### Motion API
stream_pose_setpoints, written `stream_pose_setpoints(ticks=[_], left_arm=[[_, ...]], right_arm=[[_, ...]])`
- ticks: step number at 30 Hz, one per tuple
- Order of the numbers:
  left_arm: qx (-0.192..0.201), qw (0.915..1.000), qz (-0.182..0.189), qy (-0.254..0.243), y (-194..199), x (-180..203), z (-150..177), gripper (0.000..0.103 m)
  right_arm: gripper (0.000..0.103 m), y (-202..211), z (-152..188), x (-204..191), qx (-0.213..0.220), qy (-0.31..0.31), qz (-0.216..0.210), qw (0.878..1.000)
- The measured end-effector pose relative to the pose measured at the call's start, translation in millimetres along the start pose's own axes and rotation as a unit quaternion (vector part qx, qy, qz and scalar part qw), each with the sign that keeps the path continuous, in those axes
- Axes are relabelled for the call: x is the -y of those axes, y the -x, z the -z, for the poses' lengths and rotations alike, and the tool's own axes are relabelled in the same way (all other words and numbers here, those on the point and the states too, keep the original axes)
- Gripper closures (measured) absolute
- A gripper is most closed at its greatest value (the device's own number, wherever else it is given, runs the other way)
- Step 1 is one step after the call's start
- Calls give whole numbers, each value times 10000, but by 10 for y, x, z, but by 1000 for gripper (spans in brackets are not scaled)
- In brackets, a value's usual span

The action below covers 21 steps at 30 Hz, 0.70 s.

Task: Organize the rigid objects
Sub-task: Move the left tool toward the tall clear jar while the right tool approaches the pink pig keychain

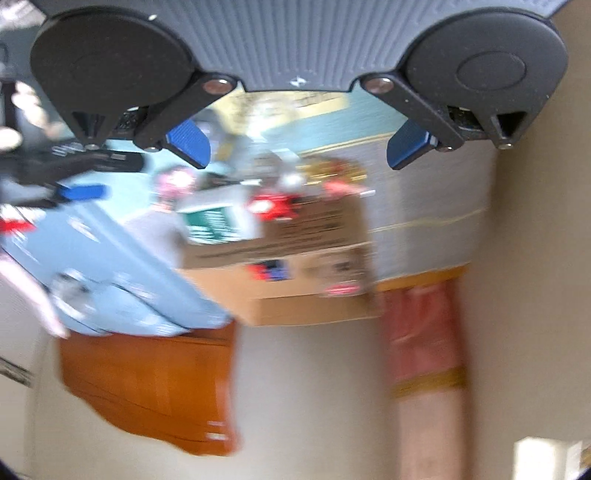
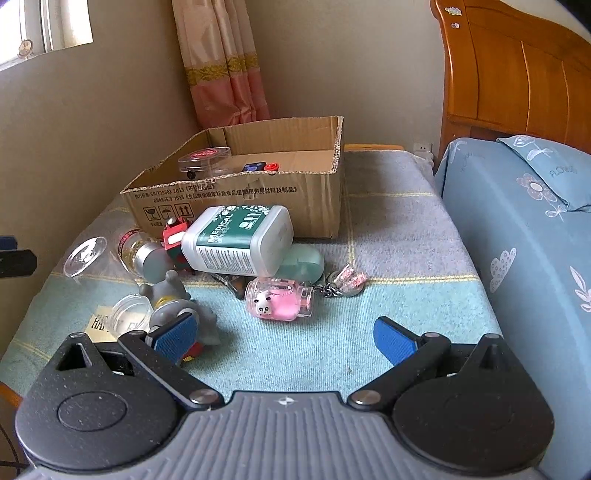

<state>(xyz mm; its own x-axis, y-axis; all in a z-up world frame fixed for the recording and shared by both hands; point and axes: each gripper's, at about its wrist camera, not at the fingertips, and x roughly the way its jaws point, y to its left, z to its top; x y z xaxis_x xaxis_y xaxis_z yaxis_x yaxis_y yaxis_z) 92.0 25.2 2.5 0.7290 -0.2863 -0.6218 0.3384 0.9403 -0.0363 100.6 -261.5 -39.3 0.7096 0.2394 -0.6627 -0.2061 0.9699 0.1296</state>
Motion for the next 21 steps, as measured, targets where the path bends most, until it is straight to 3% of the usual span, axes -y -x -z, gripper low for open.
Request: stream_pose_setpoints(ticks=[5, 12, 18, 21], left_arm=[[-82, 9978, 498, -426, -188, 303, -83, 2], [-180, 9937, 1047, -355, -383, 375, -82, 2], [-178, 9961, 782, -360, -400, 314, -47, 2], [-199, 9976, 473, -472, -379, 257, 1, 2]], right_arm=[[0, -31, 42, 14, -51, -1, -23, 10000], [0, -53, 72, 80, -88, 2, -26, 10000], [0, -99, 84, 75, -150, 50, -53, 9999], [0, -122, 81, 55, -172, 121, -71, 9998]])
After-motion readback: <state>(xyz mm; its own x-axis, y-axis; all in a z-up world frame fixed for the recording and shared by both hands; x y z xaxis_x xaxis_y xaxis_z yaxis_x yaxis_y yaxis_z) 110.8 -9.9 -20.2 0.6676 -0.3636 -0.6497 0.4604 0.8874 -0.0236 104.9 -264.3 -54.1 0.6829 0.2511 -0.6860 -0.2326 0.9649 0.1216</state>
